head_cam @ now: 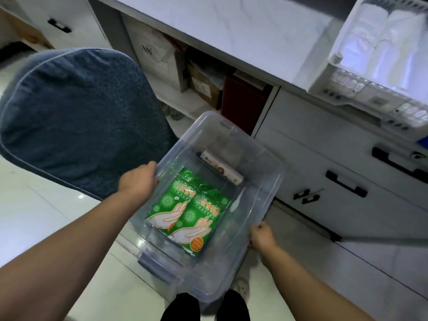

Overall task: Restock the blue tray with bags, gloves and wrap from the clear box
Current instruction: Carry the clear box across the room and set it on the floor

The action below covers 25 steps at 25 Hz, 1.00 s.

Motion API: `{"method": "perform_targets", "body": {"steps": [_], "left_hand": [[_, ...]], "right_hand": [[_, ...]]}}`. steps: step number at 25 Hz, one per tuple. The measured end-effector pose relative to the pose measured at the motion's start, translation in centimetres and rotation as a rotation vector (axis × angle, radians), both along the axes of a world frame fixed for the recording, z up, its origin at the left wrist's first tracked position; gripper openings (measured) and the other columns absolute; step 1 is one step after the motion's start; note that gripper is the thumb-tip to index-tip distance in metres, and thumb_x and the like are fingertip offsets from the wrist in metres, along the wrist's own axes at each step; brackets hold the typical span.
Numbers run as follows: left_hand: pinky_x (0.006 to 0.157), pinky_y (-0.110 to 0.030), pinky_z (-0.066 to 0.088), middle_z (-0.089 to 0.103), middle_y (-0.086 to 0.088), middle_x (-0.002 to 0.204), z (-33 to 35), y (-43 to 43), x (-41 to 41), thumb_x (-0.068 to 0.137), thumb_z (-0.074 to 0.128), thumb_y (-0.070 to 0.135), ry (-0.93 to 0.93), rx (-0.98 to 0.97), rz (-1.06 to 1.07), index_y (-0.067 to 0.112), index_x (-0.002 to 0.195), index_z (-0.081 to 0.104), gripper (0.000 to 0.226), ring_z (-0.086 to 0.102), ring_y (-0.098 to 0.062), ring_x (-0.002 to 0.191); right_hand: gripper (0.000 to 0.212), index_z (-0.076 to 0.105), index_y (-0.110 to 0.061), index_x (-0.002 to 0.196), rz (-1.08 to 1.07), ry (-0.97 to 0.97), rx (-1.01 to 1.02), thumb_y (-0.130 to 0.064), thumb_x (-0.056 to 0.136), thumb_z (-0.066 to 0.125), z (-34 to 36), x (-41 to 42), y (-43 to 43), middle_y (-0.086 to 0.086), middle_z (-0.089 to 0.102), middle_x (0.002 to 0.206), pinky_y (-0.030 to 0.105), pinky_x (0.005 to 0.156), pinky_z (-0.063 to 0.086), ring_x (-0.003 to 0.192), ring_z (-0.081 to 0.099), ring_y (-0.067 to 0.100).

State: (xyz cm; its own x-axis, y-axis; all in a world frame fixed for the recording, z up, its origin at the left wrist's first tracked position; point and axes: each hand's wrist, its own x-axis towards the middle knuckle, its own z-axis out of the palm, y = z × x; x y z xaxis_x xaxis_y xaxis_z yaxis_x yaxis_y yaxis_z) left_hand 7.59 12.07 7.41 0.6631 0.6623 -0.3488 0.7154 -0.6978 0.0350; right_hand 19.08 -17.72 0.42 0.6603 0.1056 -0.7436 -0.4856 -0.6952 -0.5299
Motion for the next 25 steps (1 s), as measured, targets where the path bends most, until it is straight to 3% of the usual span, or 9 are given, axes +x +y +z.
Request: {"method": "perform_targets", "body": {"steps": [4, 10, 16, 20, 25], "left_hand": [[0.061, -0.032, 0.037, 0.062, -0.013, 0.097, 2.0, -0.5, -1.4, 0.082, 0.062, 0.028, -0.119, -0.136, 0.025, 0.015, 0.089, 0.050, 0.019, 0.057, -0.031, 0.083], [0.063, -0.032, 0.040, 0.063, -0.013, 0.094, 4.6, -6.2, -2.0, 0.078, 0.064, 0.028, -0.097, -0.318, -0.084, 0.013, 0.079, 0.052, 0.019, 0.059, -0.033, 0.085], [0.059, -0.029, 0.036, 0.057, -0.005, 0.077, 7.4, -17.5, 3.1, 0.074, 0.068, 0.024, -0.106, -0.524, -0.333, 0.019, 0.066, 0.044, 0.026, 0.053, -0.026, 0.072], [0.052, -0.028, 0.033, 0.057, 0.001, 0.065, 9.3, -26.1, 7.0, 0.073, 0.071, 0.028, -0.111, -0.591, -0.526, 0.021, 0.062, 0.047, 0.027, 0.053, -0.019, 0.063], [0.047, -0.022, 0.031, 0.051, 0.007, 0.059, 11.3, -39.2, 12.5, 0.078, 0.070, 0.031, -0.101, -0.601, -0.800, 0.023, 0.059, 0.045, 0.032, 0.049, -0.015, 0.059]], "right_hand": [[0.001, 0.049, -0.009, 0.085, -0.126, -0.069, 0.013, -0.009, 0.086, 0.049, 2.7, -1.4, -0.8, 0.015, 0.054, 0.078, 0.038, 0.064, 0.047, 0.070, 0.052, 0.026], [0.017, 0.047, -0.018, 0.071, -0.233, -0.262, -0.069, -0.012, 0.085, 0.056, 9.1, -3.3, -8.7, 0.011, 0.053, 0.071, 0.035, 0.062, 0.041, 0.067, 0.050, 0.025], [0.016, 0.052, -0.014, 0.077, -0.569, -0.326, -0.142, -0.009, 0.079, 0.067, 14.6, -7.5, -21.9, 0.006, 0.054, 0.071, 0.030, 0.059, 0.042, 0.063, 0.051, 0.021], [0.026, 0.054, -0.008, 0.097, -0.812, -0.377, -0.182, -0.007, 0.075, 0.069, 16.6, -10.3, -30.1, 0.009, 0.056, 0.086, 0.027, 0.062, 0.039, 0.074, 0.052, 0.024], [0.023, 0.056, -0.008, 0.097, -1.110, -0.484, -0.182, -0.006, 0.076, 0.067, 18.3, -13.1, -40.9, 0.012, 0.059, 0.083, 0.029, 0.058, 0.041, 0.068, 0.055, 0.024]]}}
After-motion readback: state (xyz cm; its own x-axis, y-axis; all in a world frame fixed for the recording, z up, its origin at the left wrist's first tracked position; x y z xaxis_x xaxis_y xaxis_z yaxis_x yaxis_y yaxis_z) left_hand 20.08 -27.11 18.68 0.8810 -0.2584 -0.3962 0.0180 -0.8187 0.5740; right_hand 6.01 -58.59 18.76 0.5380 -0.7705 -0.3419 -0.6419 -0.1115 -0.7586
